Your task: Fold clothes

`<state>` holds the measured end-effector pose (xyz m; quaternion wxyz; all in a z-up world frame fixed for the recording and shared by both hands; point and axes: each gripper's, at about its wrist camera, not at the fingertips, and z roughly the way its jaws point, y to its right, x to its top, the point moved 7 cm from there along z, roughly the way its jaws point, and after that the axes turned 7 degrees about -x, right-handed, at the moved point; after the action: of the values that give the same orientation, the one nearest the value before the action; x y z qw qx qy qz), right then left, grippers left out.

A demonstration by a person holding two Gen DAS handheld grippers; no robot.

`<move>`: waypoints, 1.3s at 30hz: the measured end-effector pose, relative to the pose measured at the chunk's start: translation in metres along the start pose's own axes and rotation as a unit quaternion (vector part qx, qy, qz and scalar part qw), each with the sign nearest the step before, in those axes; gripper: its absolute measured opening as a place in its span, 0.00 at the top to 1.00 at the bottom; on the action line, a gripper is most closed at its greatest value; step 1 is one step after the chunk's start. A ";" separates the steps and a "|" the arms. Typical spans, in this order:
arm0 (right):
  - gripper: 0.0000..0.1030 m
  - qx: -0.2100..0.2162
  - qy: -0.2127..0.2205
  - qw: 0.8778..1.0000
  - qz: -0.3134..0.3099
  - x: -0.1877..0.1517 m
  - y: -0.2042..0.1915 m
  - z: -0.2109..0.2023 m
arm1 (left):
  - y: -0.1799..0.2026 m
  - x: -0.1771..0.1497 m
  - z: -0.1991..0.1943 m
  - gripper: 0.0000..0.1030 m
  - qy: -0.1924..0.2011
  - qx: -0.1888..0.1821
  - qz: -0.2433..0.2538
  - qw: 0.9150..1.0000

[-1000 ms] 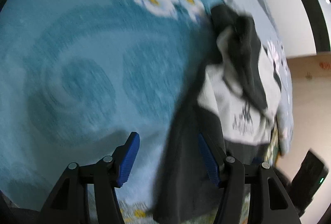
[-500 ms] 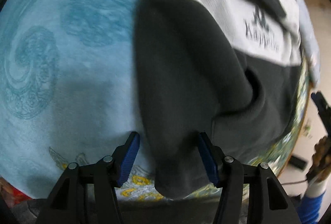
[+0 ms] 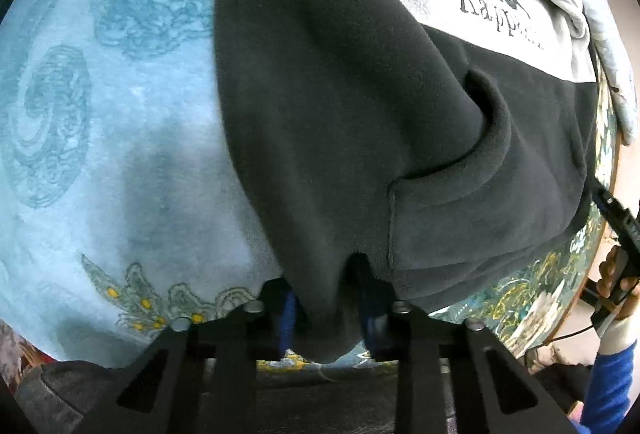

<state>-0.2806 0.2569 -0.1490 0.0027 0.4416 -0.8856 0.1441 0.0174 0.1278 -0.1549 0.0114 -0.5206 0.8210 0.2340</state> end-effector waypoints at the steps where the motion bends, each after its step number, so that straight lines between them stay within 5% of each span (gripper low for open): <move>1: 0.41 -0.002 -0.004 1.000 -0.004 -0.003 0.000 0.003 | 0.001 -0.001 -0.002 0.85 0.005 0.001 0.000 1.000; 3: 0.45 -0.004 -0.004 1.000 -0.012 -0.008 -0.001 0.005 | 0.003 -0.003 -0.008 0.89 0.018 -0.003 -0.001 1.000; 5: 0.90 0.000 -0.005 1.000 -0.022 -0.013 -0.005 0.000 | 0.005 -0.004 -0.017 0.90 0.035 -0.017 -0.006 0.999; 9: 0.92 0.058 0.023 0.998 -0.008 -0.010 -0.005 -0.034 | 0.004 -0.007 -0.051 0.92 0.086 -0.078 -0.020 0.993; 14: 0.92 0.127 0.066 0.990 -0.013 -0.005 -0.012 -0.096 | 0.001 -0.029 -0.099 0.93 0.137 -0.109 0.013 0.984; 20: 0.92 0.162 0.044 0.985 -0.049 -0.038 -0.026 -0.136 | 0.004 -0.079 -0.132 0.93 0.146 -0.164 0.029 0.975; 27: 0.92 0.134 0.022 0.991 0.006 -0.012 -0.019 -0.101 | 0.010 -0.054 -0.114 0.93 0.132 -0.171 0.001 0.976; 31: 0.92 0.166 0.028 0.985 0.023 0.028 -0.034 -0.105 | 0.002 -0.026 -0.118 0.93 0.140 -0.200 -0.029 0.969; 35: 0.92 0.208 0.060 0.975 0.051 0.098 -0.051 -0.111 | -0.016 0.021 -0.138 0.93 0.165 -0.256 -0.081 0.949; 39: 0.92 0.220 0.073 0.966 0.117 0.177 -0.062 -0.083 | -0.038 0.084 -0.164 0.92 0.224 -0.338 -0.147 0.903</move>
<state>-0.3501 0.1043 -0.0298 -0.0472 0.3127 -0.8750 0.3665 0.0482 -0.0214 -0.0451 -0.3147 -0.6464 0.5882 0.3702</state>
